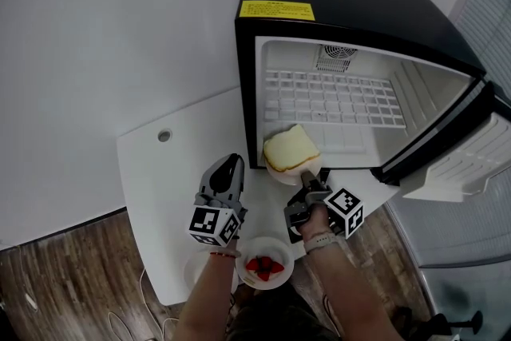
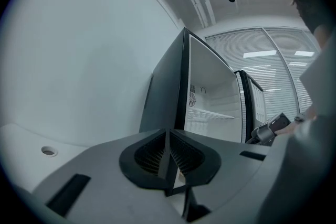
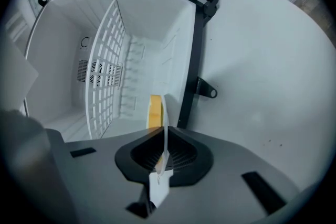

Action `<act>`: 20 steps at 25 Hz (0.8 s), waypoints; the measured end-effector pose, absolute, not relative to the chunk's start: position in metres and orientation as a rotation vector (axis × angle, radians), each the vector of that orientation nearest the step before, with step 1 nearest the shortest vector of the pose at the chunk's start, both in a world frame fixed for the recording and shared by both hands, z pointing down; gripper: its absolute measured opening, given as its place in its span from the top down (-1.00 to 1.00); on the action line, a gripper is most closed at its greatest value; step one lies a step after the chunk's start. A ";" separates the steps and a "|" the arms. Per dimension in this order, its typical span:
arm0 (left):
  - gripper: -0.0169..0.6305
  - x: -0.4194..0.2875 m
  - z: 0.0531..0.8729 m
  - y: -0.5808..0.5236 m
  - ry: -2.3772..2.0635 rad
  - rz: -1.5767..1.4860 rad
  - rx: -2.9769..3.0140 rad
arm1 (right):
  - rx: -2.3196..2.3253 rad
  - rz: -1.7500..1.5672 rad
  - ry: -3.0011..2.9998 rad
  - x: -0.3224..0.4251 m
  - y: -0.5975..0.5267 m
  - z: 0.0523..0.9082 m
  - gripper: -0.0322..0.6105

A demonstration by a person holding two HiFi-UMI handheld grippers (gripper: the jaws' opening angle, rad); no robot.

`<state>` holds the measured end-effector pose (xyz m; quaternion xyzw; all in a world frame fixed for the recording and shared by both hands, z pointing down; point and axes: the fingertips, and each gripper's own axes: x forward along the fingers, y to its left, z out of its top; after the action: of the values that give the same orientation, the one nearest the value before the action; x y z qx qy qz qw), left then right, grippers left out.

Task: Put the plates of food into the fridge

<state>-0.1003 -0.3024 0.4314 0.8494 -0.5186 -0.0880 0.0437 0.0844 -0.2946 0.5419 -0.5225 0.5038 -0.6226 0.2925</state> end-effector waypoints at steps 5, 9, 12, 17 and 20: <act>0.90 -0.099 0.436 -0.311 -1.586 -0.265 2.589 | -1.400 -1.659 1.339 0.083 -0.304 0.542 0.86; 0.90 -0.100 0.438 -0.317 -1.593 -0.271 2.578 | -1.419 -1.654 1.331 0.084 -0.312 0.542 0.86; 0.90 -0.100 0.437 -0.321 -1.597 -0.275 2.577 | -1.423 -1.651 1.314 0.083 -0.318 0.541 0.86; 0.90 -0.097 0.437 -0.325 -1.600 -0.281 2.577 | -1.434 -1.646 1.304 0.082 -0.327 0.541 0.86; 0.90 -0.097 0.438 -0.325 -1.601 -0.285 2.572 | -1.441 -1.639 1.317 0.083 -0.333 0.542 0.86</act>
<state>-0.0966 -0.3253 0.4379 0.8443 -0.5254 -0.0937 0.0492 0.0830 -0.3333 0.5419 -0.5405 0.4942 -0.6151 0.2920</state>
